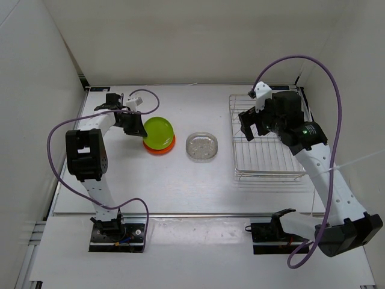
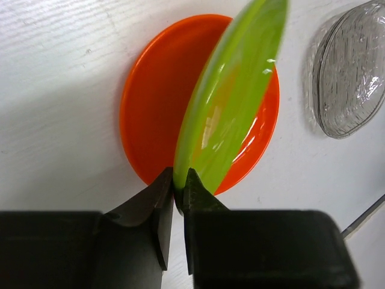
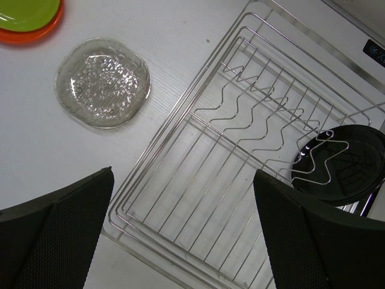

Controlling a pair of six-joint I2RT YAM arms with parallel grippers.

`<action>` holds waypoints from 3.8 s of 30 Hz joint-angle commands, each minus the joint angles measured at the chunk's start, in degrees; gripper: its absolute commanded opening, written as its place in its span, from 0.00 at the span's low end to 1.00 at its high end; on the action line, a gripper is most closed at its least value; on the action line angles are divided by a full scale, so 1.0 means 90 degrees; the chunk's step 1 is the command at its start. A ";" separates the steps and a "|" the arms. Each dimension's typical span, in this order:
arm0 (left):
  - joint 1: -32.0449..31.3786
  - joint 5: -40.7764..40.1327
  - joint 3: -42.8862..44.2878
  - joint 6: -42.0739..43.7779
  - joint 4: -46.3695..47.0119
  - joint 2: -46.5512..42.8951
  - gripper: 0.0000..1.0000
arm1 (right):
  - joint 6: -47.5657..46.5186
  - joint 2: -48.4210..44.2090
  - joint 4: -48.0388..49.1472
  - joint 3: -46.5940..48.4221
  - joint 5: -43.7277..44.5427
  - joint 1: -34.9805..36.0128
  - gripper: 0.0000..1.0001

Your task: Unload the plates from the dish rack

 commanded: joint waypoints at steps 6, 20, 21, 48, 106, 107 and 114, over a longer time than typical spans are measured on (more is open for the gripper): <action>-0.0190 0.0012 -0.0236 0.0067 0.0127 -0.0501 0.34 | -0.0003 -0.0318 0.0225 -0.0064 -0.0001 0.0013 1.00; -0.0190 -0.0388 -0.0227 0.0125 0.0040 -0.1204 0.84 | 0.0056 -0.0377 0.0225 -0.0123 -0.0060 0.0013 1.00; -0.0190 -0.0388 -0.0227 0.0125 0.0040 -0.1205 0.84 | 0.0056 -0.0377 0.0225 -0.0123 -0.0060 0.0013 1.00; -0.0454 -0.3484 -0.1701 0.0370 -0.0087 -0.4740 1.00 | -0.0169 0.3499 0.1143 0.1527 0.2382 -0.2790 0.90; -0.0454 -0.3113 -0.1214 0.0067 -0.0302 -0.4682 1.00 | 0.0407 0.3022 0.0178 0.2640 0.3164 -0.3034 0.00; -0.0454 -0.3113 -0.1213 0.0067 -0.0302 -0.4682 1.00 | 0.0407 0.2886 0.0089 0.2728 0.3163 -0.3034 0.00; -0.0610 -0.2306 -0.0308 0.0193 -0.0672 -0.4116 1.00 | 0.0768 0.1792 -0.0419 0.3100 0.1810 -0.2838 0.00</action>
